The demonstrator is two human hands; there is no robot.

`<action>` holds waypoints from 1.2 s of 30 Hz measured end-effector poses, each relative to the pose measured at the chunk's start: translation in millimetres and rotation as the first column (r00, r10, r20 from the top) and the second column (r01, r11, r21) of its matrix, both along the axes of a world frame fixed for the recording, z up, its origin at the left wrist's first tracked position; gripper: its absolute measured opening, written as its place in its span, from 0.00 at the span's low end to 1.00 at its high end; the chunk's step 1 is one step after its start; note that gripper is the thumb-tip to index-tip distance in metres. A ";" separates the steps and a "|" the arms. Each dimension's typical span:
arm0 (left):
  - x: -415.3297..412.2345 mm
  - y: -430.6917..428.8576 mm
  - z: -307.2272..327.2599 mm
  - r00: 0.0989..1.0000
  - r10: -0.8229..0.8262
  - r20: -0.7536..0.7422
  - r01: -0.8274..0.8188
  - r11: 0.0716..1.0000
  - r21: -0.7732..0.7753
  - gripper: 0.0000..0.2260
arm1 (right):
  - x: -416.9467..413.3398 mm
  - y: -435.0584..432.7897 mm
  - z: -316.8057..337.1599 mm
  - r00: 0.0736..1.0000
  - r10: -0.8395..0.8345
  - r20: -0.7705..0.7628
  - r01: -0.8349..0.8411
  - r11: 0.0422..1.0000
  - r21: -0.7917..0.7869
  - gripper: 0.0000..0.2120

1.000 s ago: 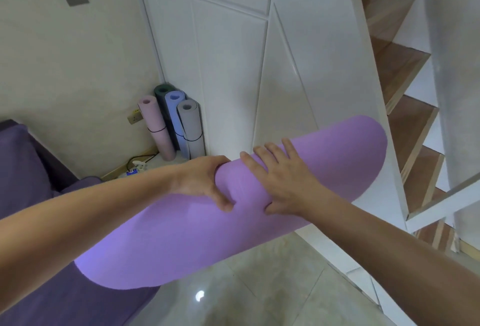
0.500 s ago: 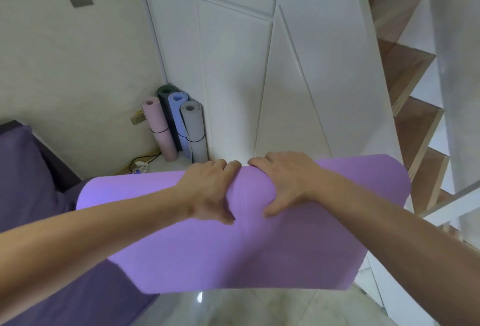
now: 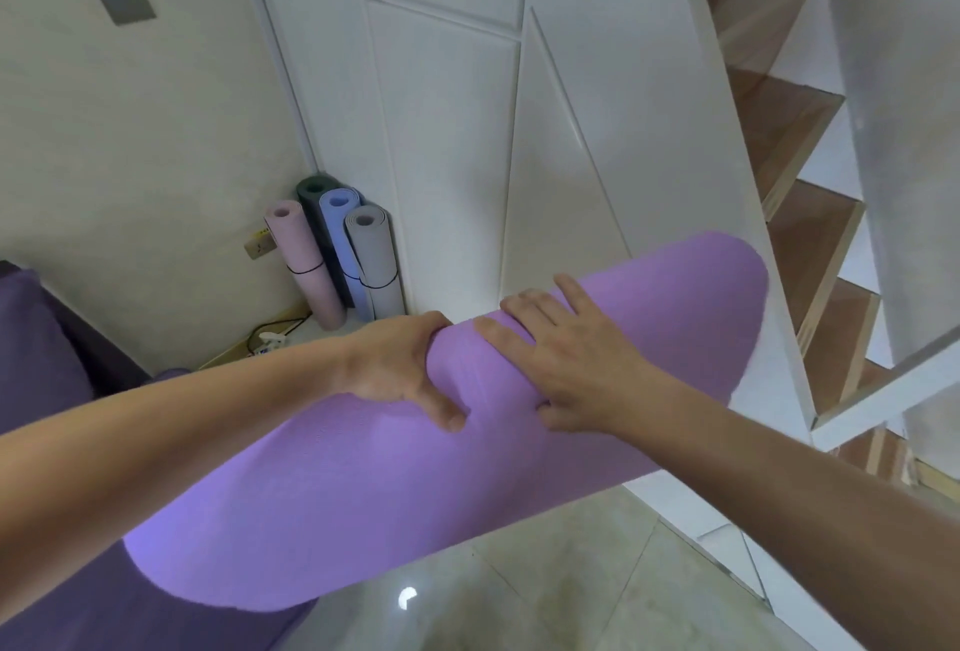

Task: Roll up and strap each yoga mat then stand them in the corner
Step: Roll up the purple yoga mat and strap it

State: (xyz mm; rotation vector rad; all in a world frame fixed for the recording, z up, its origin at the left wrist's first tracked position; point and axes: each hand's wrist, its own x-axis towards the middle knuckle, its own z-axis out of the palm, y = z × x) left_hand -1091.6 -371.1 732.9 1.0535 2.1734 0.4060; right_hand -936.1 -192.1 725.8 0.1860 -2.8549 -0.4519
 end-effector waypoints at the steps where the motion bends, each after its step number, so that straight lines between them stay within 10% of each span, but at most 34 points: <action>1: -2.0 -2.4 0.5 0.999 0.045 -0.020 -0.045 0.999 0.023 0.39 | 4.1 -2.5 -9.2 0.992 -0.083 -0.096 0.077 0.995 -0.057 0.47; 4: -1.8 -10.2 -2.1 0.982 0.190 -0.021 -0.186 0.976 0.114 0.38 | 22.4 -24.1 -34.1 0.856 -0.478 -0.198 0.351 0.817 -0.457 0.38; 7: 8.6 -11.3 -8.9 0.963 0.265 -0.040 -0.256 0.953 0.159 0.38 | 11.1 -38.9 -38.3 0.768 -0.597 0.232 0.320 0.044 -0.946 0.46; 9: 15.5 -12.6 -11.6 0.958 0.288 -0.007 -0.281 0.940 0.193 0.39 | -1.4 -33.8 -36.6 0.778 -0.531 0.338 0.119 -0.403 -0.908 0.49; 12: 18.3 -22.5 -8.9 0.945 0.288 0.157 -0.320 0.914 0.248 0.39 | -6.4 -28.2 -38.2 0.881 -0.264 0.393 0.082 -0.732 -0.676 0.46; 15: 19.1 -33.7 -12.1 0.893 0.192 0.407 -0.323 0.903 0.282 0.37 | -10.2 -30.3 -39.2 0.954 -0.128 0.272 0.053 -0.820 -0.571 0.46; 19: 17.9 -43.1 -18.3 0.821 0.129 0.556 -0.296 0.930 0.220 0.29 | -26.7 -58.2 -28.3 0.902 -0.348 0.257 -0.157 -0.817 -0.554 0.33; 27: 17.9 -7.6 28.1 0.917 0.292 0.272 -0.388 0.812 0.436 0.58 | -43.2 -103.3 -33.5 0.693 -0.666 0.274 0.002 -0.379 -0.926 0.45; 31: 29.1 6.9 38.7 0.840 0.503 0.206 -0.512 0.606 0.608 0.47 | -45.8 -123.6 -28.6 0.785 -0.603 0.142 0.074 -0.136 -0.988 0.45; 36: 13.2 -26.0 32.3 0.838 0.369 0.402 -0.544 0.523 0.656 0.46 | -26.4 -65.9 3.5 0.981 -0.174 0.085 0.034 -0.277 -0.960 0.43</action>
